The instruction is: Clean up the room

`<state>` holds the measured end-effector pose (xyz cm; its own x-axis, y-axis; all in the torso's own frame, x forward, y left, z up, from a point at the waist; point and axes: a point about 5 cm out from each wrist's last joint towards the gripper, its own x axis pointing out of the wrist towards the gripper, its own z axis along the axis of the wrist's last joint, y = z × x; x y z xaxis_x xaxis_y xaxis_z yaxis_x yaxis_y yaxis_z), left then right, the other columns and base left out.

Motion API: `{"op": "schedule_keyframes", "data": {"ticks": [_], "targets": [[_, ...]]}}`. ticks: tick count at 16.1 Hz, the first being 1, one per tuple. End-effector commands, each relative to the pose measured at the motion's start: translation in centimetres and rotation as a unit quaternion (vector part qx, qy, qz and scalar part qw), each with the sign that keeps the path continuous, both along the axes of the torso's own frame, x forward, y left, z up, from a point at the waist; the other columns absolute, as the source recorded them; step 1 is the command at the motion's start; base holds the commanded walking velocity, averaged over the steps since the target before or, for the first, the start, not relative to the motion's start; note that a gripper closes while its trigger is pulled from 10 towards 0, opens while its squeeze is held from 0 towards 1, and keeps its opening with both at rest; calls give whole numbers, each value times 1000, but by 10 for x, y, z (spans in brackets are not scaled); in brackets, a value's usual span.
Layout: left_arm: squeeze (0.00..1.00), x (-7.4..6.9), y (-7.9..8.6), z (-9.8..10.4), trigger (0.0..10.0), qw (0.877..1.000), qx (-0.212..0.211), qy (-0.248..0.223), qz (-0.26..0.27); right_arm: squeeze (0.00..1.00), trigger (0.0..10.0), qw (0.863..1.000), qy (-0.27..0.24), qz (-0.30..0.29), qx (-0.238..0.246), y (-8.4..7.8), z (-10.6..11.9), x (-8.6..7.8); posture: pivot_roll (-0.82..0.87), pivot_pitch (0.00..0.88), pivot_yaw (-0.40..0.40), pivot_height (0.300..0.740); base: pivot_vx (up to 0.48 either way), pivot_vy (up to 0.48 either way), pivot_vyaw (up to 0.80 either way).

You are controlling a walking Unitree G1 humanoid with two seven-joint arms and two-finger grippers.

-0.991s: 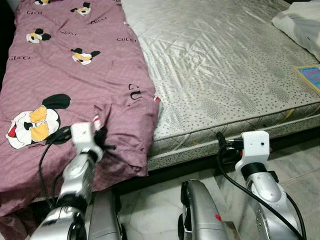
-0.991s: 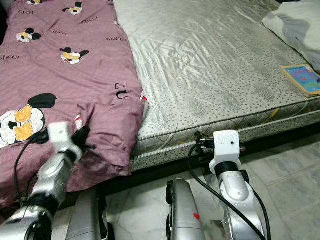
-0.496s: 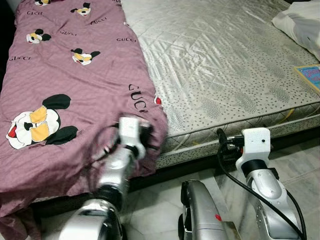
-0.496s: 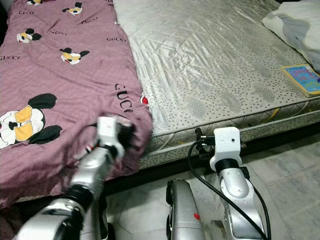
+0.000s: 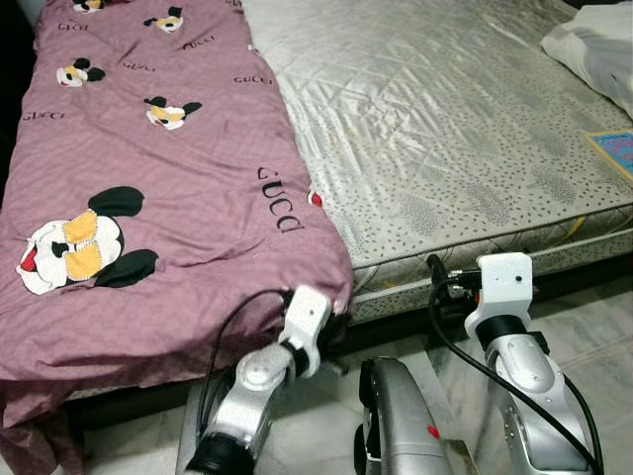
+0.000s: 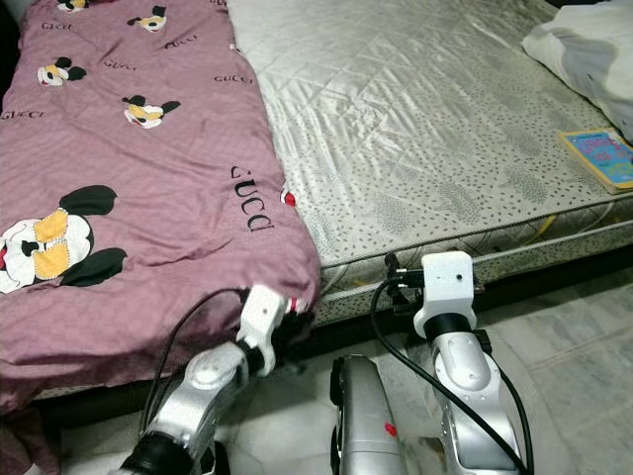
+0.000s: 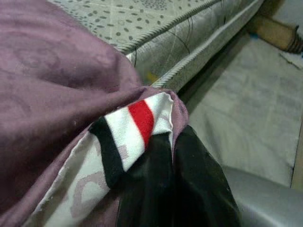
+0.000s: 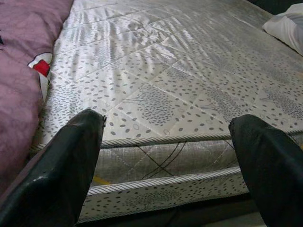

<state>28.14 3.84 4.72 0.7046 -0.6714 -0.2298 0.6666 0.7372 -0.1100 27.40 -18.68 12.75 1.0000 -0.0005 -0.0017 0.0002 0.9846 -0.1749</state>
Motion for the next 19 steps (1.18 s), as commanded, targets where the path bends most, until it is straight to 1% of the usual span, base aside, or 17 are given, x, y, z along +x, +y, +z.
{"op": "schedule_keyframes", "data": {"ticks": [1, 2, 3, 4, 6, 7, 8, 10, 11, 12, 13, 14, 16, 17, 18, 19], "targets": [[0, -6, -10, 0, 10000, 1000, 0, 1, -19, 0, 10000, 1000, 0, -3, 2, -1, -2, 0, -89, 149, 14, 557, 0, 0, 0], [1000, -9, -10, 0, 10000, 999, 17, -4, -30, 0, 10000, 1000, 0, -1, 3, 0, -1, 2, -84, 144, 9, 557, 0, 0, 0], [1000, -12, -10, 5, 10000, 997, 52, -32, -54, 0, 10000, 1000, -2, 0, 4, 1, -1, 3, -84, 144, 9, 557, 0, 0, 0], [1000, -13, -11, 7, 10000, 994, 70, -42, -68, 0, 10000, 1000, -2, 0, 4, 0, -1, 4, -79, 139, 10, 557, 0, 0, 0], [1000, -15, -12, 10, 10000, 991, 87, -55, -87, 0, 10000, 1000, -3, 0, 6, 0, -1, 5, -78, 138, 12, 557, 0, 0, 0], [1000, -18, -11, 11, 10000, 986, 116, -61, -106, 0, 10000, 1000, -3, 3, 13, 2, -1, 6, -71, 131, 17, 557, 0, 0, 0], [1000, -21, -10, 14, 10000, 981, 132, -71, -120, 0, 10000, 1000, -1, 8, 24, 4, -2, 8, -68, 126, 18, 557, 0, 0, 0], [1000, -25, -13, 31, 10000, 974, 133, -113, -142, 0, 10000, 999, 4, 24, 44, 12, -4, 9, -60, 117, 20, 557, 0, 0, 0], [1000, -26, -15, 36, 10000, 973, 126, -125, -145, 0, 10000, 998, 5, 24, 51, 14, -5, 10, -52, 109, 21, 557, 0, 0, 0], [1000, -28, -18, 47, 10000, 970, 115, -147, -154, 0, 10000, 998, 3, 28, 58, 18, -6, 13, -41, 97, 23, 557, 0, 0, 0], [1000, -30, -20, 51, 10000, 969, 109, -153, -159, 0, 10000, 998, 2, 29, 61, 19, -6, 14, -40, 96, 24, 557, 0, 0, 0], [1000, -34, -23, 54, 10000, 968, 94, -152, -174, 0, 10000, 998, -1, 30, 64, 21, -5, 17, -34, 86, 26, 557, 0, 0, 0], [1000, -40, -26, 46, 10000, 965, 108, -141, -193, 0, 10000, 997, -9, 30, 68, 24, -2, 23, -35, 73, 32, 557, 0, 0, 0], [1000, -42, -28, 41, 10000, 963, 121, -123, -207, 0, 10000, 997, -14, 31, 69, 24, -1, 25, -34, 65, 35, 557, 0, 0, 0], [1000, -41, -30, 43, 10000, 964, 115, -129, -202, 0, 10000, 997, -16, 30, 70, 24, 0, 26, -34, 61, 36, 557, 0, 0, 0], [1000, -37, -31, 51, 10000, 967, 96, -146, -184, 0, 10000, 997, -18, 29, 71, 24, 0, 27, -32, 55, 37, 557, 0, 0, 0]]}}
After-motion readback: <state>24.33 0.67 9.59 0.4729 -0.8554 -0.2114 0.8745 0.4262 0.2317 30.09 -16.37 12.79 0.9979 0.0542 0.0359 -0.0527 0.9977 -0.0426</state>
